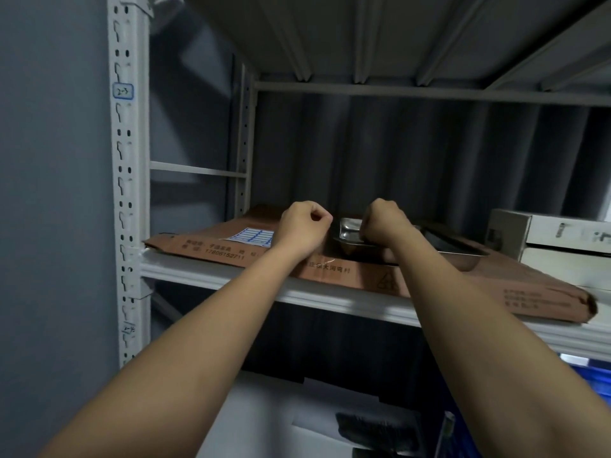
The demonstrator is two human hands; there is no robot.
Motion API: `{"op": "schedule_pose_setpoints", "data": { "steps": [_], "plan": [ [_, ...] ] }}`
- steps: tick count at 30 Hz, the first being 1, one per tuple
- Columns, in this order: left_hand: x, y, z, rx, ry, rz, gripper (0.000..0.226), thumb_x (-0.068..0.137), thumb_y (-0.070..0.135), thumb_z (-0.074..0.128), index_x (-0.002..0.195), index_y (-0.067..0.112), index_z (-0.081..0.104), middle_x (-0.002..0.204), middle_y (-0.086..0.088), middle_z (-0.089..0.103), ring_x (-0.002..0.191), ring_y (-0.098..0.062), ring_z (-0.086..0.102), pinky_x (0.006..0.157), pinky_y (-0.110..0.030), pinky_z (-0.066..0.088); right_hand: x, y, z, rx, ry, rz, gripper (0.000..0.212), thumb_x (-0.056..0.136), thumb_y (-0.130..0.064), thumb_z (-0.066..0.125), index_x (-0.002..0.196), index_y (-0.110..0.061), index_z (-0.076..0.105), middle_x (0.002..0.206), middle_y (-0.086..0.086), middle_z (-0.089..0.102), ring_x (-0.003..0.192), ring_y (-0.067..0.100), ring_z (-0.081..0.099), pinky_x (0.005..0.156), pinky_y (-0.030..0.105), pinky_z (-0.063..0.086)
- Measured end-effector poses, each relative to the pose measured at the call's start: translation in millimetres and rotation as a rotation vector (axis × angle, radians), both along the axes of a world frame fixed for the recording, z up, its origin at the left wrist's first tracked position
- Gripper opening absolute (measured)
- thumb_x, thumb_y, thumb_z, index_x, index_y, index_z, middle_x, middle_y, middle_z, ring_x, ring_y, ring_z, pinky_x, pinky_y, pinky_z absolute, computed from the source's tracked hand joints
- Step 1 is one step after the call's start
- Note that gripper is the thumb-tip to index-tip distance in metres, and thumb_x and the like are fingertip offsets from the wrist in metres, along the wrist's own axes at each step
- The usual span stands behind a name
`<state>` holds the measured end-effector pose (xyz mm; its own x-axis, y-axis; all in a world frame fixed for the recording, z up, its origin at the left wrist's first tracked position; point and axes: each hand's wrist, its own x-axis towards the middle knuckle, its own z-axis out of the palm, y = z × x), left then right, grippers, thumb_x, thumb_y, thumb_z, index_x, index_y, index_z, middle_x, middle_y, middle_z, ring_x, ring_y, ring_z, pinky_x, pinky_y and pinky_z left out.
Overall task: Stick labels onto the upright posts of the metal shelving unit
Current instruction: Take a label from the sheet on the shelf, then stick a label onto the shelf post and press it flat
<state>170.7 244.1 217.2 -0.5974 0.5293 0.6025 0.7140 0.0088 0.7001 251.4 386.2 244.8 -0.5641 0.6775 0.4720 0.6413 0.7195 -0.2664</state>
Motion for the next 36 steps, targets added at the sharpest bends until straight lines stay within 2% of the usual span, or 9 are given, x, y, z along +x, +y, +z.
{"op": "schedule_pose_setpoints", "data": {
  "steps": [5,9,13,18,22,25,28,31,36],
  "plan": [
    [0.4,-13.8,-0.6,0.019,0.020,0.013,0.012,0.092,0.023,0.056,0.083,0.027,0.064,0.105,0.006,0.066,0.098,-0.010,0.057,0.080,-0.025,0.042,2.0,-17.6,-0.1,0.037,0.126,0.054,0.016,0.088,-0.019,0.068,0.098,-0.007,0.070,0.103,0.012,0.067,0.096,0.029,0.063,0.082,0.037,0.052],
    [-6.1,-42.9,-9.3,0.117,-0.021,0.027,0.014,0.093,0.026,0.052,0.086,0.027,0.064,0.078,0.009,0.067,0.069,-0.004,0.058,0.070,-0.029,0.051,-4.5,-65.4,-13.8,0.127,0.361,0.321,0.013,0.088,-0.014,0.065,0.099,-0.014,0.073,0.098,0.005,0.070,0.092,0.019,0.064,0.080,0.029,0.050],
    [-29.2,-93.1,-37.1,0.301,-0.039,0.148,0.012,0.095,0.020,0.050,0.093,0.024,0.062,0.067,0.008,0.062,0.063,-0.001,0.058,0.062,-0.021,0.047,-25.0,-125.1,-57.9,0.157,0.665,0.541,0.004,0.085,-0.014,0.069,0.086,-0.010,0.070,0.083,0.002,0.069,0.076,0.012,0.063,0.072,0.026,0.050],
    [-79.5,-161.8,-93.1,0.388,-0.046,0.374,0.014,0.091,0.010,0.051,0.096,0.021,0.058,0.092,-0.001,0.061,0.071,-0.003,0.051,0.065,-0.007,0.041,-75.6,-185.5,-129.2,0.105,0.660,0.740,0.005,0.080,-0.006,0.071,0.085,-0.007,0.070,0.082,0.003,0.066,0.076,0.008,0.056,0.073,0.007,0.039],
    [-114.6,-206.4,-134.9,0.328,-0.130,0.467,0.010,0.093,0.013,0.052,0.092,0.021,0.058,0.093,-0.002,0.062,0.067,0.002,0.050,0.062,0.000,0.037,-121.9,-219.0,-176.6,-0.080,0.528,0.806,0.011,0.086,-0.012,0.068,0.097,-0.009,0.071,0.092,0.003,0.068,0.083,0.010,0.060,0.078,0.018,0.046],
    [-137.9,-225.1,-162.4,0.279,-0.147,0.512,0.008,0.093,0.013,0.053,0.091,0.018,0.059,0.091,-0.004,0.063,0.071,-0.007,0.053,0.061,-0.003,0.037,-153.8,-234.6,-208.9,-0.219,0.470,0.782,0.021,0.088,-0.012,0.065,0.109,-0.009,0.068,0.100,0.008,0.068,0.084,0.013,0.061,0.080,0.018,0.047],
    [-159.4,-230.3,-194.3,0.236,-0.172,0.526,0.008,0.094,0.013,0.053,0.092,0.013,0.061,0.088,-0.004,0.064,0.076,-0.011,0.055,0.063,-0.008,0.037,-185.7,-239.4,-239.7,-0.402,0.467,0.743,0.027,0.088,-0.008,0.063,0.115,-0.008,0.065,0.105,0.009,0.066,0.090,0.015,0.062,0.088,0.031,0.052],
    [-176.8,-228.0,-225.6,0.171,-0.220,0.505,0.011,0.095,0.015,0.052,0.094,0.013,0.063,0.083,0.004,0.062,0.071,0.001,0.054,0.061,-0.003,0.038,-213.5,-240.9,-262.8,-0.490,0.466,0.724,0.036,0.088,-0.008,0.062,0.123,-0.009,0.058,0.109,0.007,0.064,0.100,0.018,0.060,0.093,0.034,0.049],
    [-200.5,-215.8,-259.9,0.158,-0.225,0.444,0.012,0.094,0.008,0.052,0.095,0.016,0.062,0.081,0.011,0.061,0.069,0.017,0.056,0.066,0.001,0.040,-249.7,-239.0,-284.8,-0.640,0.565,0.705,0.043,0.090,-0.009,0.058,0.132,-0.014,0.049,0.115,0.003,0.059,0.101,0.012,0.057,0.089,0.021,0.047]
  ]
}}
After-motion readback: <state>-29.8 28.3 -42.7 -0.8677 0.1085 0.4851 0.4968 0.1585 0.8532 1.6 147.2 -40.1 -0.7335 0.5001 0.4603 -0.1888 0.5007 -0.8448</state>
